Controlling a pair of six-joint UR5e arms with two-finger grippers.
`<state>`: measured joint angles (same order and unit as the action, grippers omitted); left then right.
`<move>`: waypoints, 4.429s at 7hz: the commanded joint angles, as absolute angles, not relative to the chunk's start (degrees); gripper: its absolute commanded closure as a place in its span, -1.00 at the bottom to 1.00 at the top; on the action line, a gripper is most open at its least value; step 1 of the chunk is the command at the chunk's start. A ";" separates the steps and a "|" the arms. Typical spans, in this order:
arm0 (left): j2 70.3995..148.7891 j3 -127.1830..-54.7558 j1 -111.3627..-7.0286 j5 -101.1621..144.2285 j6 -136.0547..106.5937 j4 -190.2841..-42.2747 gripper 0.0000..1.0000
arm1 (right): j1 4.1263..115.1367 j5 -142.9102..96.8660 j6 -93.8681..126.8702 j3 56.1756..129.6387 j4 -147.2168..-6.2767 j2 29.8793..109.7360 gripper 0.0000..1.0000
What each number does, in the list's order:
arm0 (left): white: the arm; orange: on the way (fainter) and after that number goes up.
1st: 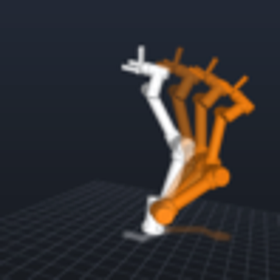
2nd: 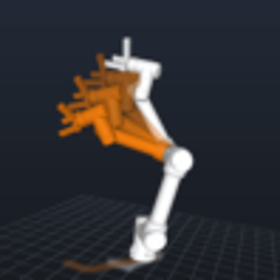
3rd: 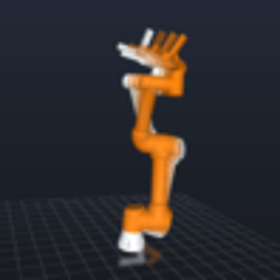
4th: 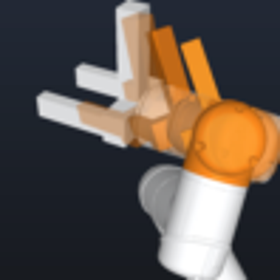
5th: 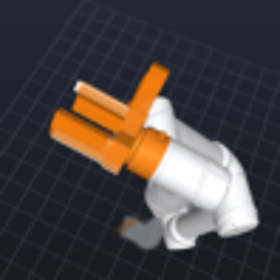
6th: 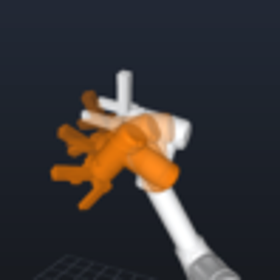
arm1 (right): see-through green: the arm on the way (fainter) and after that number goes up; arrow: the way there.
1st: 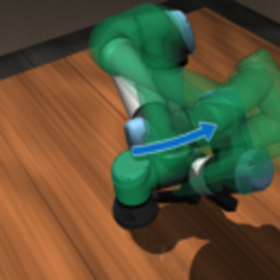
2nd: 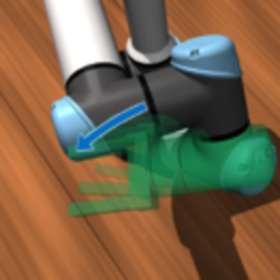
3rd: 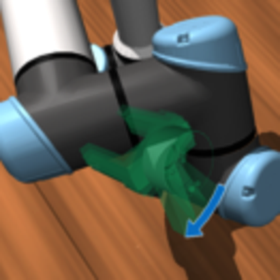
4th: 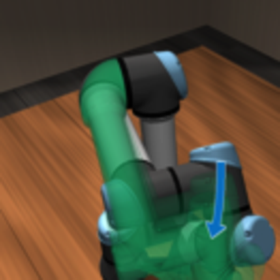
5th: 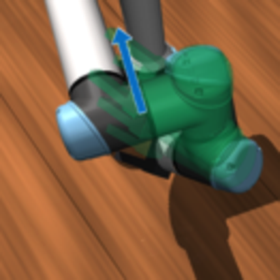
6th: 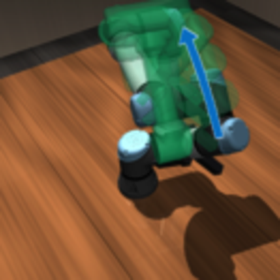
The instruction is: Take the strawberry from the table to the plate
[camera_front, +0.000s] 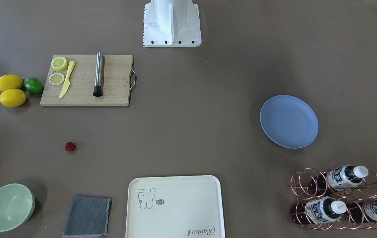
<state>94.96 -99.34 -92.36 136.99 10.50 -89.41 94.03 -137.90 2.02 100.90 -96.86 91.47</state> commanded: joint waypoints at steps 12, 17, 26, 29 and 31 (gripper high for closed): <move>89.83 -92.99 -66.50 126.27 -35.62 -135.31 -0.96 | 75.43 -133.43 35.58 98.79 -72.79 85.96 -1.00; 90.34 -83.42 -52.83 116.72 -48.60 -153.10 -0.94 | 74.44 -132.63 37.35 98.88 -72.77 84.90 -1.00; 94.04 -80.77 -52.38 117.94 -48.87 -152.32 1.00 | 74.44 -132.71 37.71 99.05 -72.77 85.17 -1.00; 98.23 -82.87 -60.16 133.00 -49.13 -145.51 1.00 | 74.44 -132.80 37.71 99.14 -72.86 84.73 -1.00; 102.81 -89.44 -61.70 135.97 -50.17 -133.47 1.00 | 74.44 -133.07 37.79 99.75 -72.77 84.81 -1.00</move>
<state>99.95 -85.77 -60.73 134.02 -49.38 -140.23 74.44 -133.01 37.72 99.45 -72.83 84.80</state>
